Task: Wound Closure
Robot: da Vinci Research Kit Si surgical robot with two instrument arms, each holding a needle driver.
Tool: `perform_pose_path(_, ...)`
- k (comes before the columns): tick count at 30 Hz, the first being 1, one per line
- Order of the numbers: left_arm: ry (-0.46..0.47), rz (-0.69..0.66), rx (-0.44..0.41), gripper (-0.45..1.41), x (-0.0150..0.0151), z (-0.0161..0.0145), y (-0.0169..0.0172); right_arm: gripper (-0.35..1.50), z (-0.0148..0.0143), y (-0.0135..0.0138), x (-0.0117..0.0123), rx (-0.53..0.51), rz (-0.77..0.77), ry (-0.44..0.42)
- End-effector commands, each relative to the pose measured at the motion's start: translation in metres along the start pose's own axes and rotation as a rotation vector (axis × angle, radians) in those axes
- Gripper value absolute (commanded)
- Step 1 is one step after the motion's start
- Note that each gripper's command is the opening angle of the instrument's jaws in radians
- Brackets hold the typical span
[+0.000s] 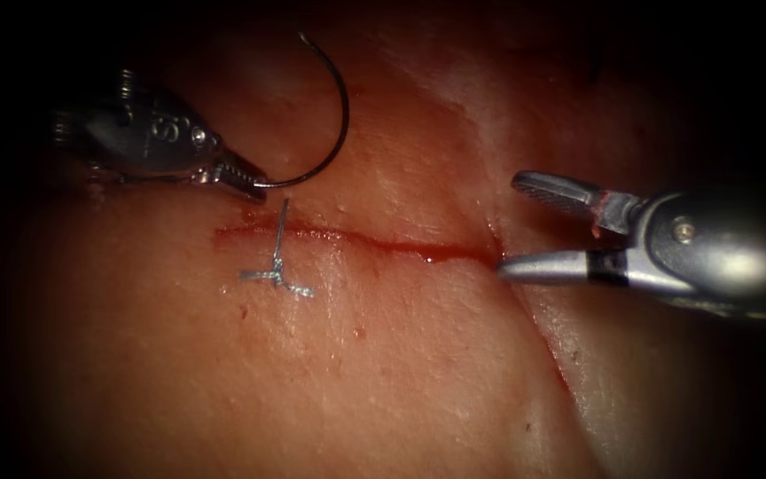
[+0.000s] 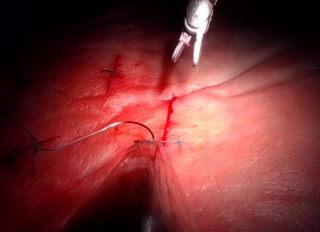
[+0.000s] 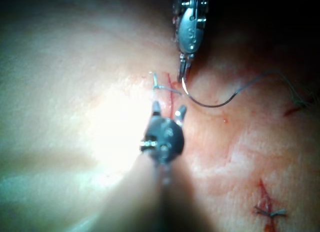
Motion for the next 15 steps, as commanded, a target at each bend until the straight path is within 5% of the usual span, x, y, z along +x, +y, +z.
perform_pose_path(1,0.025,0.036,0.021,-0.45,0.0005,0.0003,0.0000,0.50,0.0013,0.0002,0.0001,0.029,0.077,0.001)
perform_pose_path(6,0.144,0.229,0.155,-0.45,0.0015,-0.0012,0.0013,0.54,0.0017,0.0023,0.0007,0.065,0.195,0.030)
perform_pose_path(15,0.211,0.445,0.341,-0.45,0.0020,-0.0020,0.0034,0.69,0.0021,0.0068,0.0009,0.109,0.335,0.071)
